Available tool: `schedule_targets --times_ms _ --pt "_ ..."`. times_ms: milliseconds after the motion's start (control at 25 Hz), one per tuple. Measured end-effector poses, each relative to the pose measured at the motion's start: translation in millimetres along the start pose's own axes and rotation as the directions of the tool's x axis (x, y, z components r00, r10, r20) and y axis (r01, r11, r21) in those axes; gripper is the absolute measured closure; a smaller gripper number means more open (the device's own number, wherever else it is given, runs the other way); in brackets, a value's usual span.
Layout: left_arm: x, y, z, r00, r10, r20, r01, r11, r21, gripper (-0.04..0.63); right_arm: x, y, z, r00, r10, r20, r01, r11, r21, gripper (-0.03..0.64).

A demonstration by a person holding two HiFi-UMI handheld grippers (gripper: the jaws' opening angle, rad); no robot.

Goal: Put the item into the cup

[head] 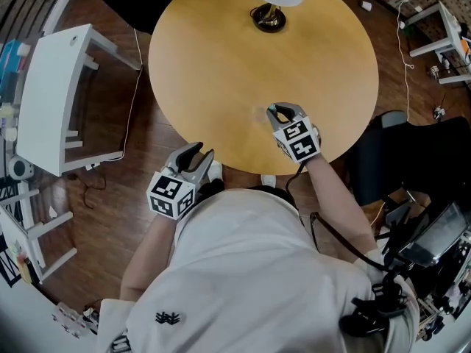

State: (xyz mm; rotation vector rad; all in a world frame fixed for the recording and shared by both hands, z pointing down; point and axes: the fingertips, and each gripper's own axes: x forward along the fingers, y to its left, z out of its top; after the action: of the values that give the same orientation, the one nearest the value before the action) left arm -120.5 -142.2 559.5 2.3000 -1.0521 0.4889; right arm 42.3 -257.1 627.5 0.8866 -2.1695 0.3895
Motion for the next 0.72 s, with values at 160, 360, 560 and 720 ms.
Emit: schedule_targets --times_ms 160,360,560,720 --pt "-3.3 -0.4 2.2 1.0 0.001 0.001 -0.001 1.0 -0.005 0.482 9.5 1.9 -9.3 0.999 0.007 -0.032 -0.007 1.0 -0.014 0.558" --pt "-6.6 -1.4 1.7 1.0 0.004 0.002 -0.004 1.0 -0.016 0.482 18.5 5.1 -16.8 0.998 0.013 -0.06 -0.015 0.999 -0.035 0.558" --pt "-9.9 -0.3 2.2 1.0 0.001 0.003 -0.001 1.0 -0.021 0.482 26.8 11.5 -20.6 0.995 0.024 -0.099 -0.031 0.997 -0.067 0.555" --pt "-12.4 2.7 -2.6 1.0 0.005 0.003 -0.005 1.0 -0.028 0.482 36.3 20.0 -26.1 0.99 0.043 -0.132 -0.055 0.994 -0.091 0.527"
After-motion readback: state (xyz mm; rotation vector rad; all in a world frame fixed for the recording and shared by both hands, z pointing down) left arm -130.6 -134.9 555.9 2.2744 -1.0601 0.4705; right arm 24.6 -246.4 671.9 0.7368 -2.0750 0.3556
